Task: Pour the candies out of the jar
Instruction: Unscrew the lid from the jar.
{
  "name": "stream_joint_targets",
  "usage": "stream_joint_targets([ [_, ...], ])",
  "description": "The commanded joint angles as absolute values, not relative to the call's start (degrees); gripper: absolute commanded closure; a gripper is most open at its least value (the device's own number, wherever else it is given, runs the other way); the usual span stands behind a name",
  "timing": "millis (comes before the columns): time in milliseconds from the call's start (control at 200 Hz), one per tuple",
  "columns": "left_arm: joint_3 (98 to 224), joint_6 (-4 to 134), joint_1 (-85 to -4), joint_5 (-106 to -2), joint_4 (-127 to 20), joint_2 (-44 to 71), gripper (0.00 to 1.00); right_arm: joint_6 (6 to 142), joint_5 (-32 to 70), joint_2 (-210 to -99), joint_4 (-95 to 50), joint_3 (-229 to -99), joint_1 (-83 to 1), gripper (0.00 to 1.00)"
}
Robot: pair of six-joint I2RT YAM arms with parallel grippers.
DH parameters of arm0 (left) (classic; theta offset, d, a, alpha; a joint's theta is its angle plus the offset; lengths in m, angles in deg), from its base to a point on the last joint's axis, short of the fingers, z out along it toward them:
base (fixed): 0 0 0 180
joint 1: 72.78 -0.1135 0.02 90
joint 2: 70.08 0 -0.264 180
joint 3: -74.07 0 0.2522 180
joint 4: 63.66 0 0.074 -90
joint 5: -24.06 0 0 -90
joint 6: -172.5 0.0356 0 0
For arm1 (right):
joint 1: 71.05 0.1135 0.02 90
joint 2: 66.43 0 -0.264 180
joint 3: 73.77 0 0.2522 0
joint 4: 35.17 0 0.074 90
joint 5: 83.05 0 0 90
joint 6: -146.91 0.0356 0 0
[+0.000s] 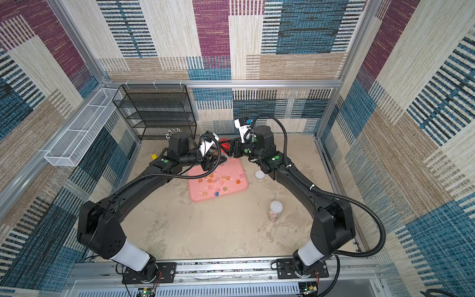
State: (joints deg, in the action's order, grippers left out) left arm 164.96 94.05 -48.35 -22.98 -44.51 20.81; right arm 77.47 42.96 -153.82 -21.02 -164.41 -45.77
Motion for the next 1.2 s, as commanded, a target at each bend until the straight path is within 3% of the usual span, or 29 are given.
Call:
stream_joint_targets([
  [0,166.39,91.96,-50.07,-4.44,-46.63,20.54,1.00,71.44,59.18,-150.76,-25.49,-163.10,-47.81,0.61],
  [125,166.96,90.57,-50.46,1.78,-47.11,20.81,1.00,65.53,64.51,-148.52,-20.14,-162.53,-48.45,0.62],
  [411,167.54,90.28,-50.48,-1.89,-45.80,22.03,1.00,65.39,61.47,-147.16,-19.81,-161.47,-48.79,0.61],
  [471,167.49,90.23,-50.44,-2.87,-45.79,22.10,1.00,67.35,58.72,-147.33,-20.74,-161.66,-48.86,0.51],
  [566,167.04,90.12,-50.35,-6.85,-45.91,21.90,1.00,72.04,49.87,-148.08,-21.49,-162.09,-49.31,0.19],
  [646,166.44,89.66,-50.26,-12.62,-46.15,21.69,1.00,75.68,44.05,-148.87,-20.49,-162.87,-50.59,0.10],
  [952,162.32,91.96,-47.17,-37.11,-48.54,19.78,1.00,84.10,34.17,-148.86,-22.76,-160.71,-49.98,0.07],
  [1192,161.44,94.68,-43.69,-44.33,-48.93,19.80,1.00,84.31,30.06,-153.04,-21.04,-163.25,-45.60,0.09],
])
